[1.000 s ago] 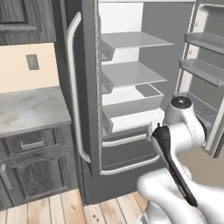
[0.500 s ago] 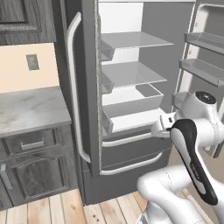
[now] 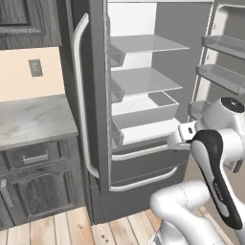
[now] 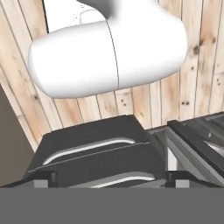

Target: Place one of the steaks on the plate and the other in the bowl. Then place the bowl in the fridge.

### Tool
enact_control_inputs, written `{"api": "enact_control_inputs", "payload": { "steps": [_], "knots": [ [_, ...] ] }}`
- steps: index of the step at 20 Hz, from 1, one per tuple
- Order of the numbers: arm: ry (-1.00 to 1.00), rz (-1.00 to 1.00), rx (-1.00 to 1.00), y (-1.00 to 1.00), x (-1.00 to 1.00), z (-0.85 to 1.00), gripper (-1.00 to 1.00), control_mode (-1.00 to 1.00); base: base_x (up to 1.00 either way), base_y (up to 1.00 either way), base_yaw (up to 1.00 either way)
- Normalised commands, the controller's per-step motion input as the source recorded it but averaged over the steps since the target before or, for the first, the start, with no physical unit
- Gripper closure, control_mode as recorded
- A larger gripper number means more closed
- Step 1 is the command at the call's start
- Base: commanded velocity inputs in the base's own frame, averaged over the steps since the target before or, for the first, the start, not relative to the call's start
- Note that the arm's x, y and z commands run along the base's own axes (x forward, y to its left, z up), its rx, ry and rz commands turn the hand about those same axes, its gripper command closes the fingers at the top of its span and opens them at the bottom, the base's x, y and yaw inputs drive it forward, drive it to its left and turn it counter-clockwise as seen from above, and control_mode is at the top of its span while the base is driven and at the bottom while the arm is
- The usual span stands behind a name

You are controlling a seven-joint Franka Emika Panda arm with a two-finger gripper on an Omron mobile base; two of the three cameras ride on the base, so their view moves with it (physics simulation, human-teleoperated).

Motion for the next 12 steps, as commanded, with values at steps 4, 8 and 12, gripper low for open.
{"api": "enact_control_inputs", "payload": {
  "steps": [4, 8, 12],
  "knots": [
    [-0.18, 0.0, 0.0, 0.06, -0.37, 0.0, -1.0, -1.0, 0.0, 0.0, 0.0],
    [-0.22, 0.0, 0.0, 0.08, -0.5, -0.01, -1.0, 1.0, -0.17, 0.01, 0.0],
    [0.0, 0.0, 0.0, 0.0, 0.0, 0.0, -1.0, 1.0, -0.7, 0.03, 0.0]
  ]
}}
